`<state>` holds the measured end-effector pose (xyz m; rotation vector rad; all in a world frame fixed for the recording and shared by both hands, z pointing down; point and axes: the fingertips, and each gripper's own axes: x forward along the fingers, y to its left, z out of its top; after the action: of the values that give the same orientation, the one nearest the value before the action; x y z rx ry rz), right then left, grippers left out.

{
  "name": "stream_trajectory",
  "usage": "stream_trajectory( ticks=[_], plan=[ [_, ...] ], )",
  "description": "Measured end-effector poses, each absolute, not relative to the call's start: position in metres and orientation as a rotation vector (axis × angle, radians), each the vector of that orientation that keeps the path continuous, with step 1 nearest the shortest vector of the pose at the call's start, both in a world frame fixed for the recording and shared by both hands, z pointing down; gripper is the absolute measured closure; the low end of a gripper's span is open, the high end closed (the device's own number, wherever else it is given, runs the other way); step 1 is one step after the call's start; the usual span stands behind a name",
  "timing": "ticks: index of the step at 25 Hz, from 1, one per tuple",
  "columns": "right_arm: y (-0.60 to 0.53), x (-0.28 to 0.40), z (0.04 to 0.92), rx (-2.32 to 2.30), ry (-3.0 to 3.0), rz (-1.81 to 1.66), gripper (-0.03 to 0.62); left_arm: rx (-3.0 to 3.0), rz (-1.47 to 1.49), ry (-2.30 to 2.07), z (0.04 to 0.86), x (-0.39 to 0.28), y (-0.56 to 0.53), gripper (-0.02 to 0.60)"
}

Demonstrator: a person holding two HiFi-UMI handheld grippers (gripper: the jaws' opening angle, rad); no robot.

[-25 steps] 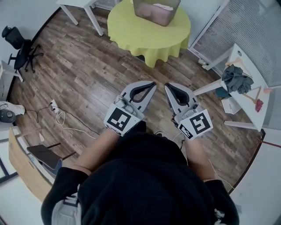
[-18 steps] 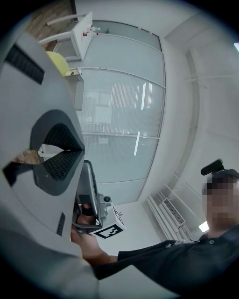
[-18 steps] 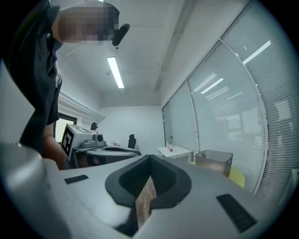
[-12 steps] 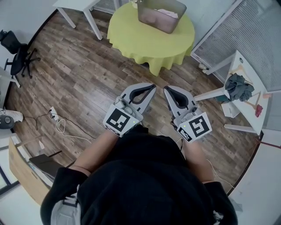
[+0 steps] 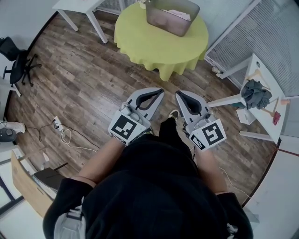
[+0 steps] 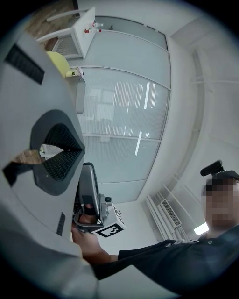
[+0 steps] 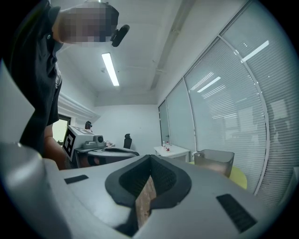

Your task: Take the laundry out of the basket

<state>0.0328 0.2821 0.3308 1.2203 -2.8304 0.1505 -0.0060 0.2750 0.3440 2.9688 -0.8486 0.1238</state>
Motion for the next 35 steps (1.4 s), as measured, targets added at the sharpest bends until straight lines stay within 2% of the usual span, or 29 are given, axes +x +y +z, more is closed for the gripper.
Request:
stream_trajectory(
  ticks=[5, 11, 35],
  plan=[
    [0.255, 0.042, 0.336, 1.201, -2.841, 0.153, 0.571, 2.939, 0.059, -0.893, 0.347, 0.001, 0.249, 0.571],
    [0.217, 0.05, 0.339, 1.132, -2.876, 0.154, 0.571, 2.936, 0.124, -0.958, 0.348, 0.007, 0.212, 0.571],
    [0.072, 0.133, 0.338, 0.93, -2.946, 0.171, 0.571, 2.886, 0.159, -1.102, 0.344, 0.101, 0.074, 0.571]
  ],
)
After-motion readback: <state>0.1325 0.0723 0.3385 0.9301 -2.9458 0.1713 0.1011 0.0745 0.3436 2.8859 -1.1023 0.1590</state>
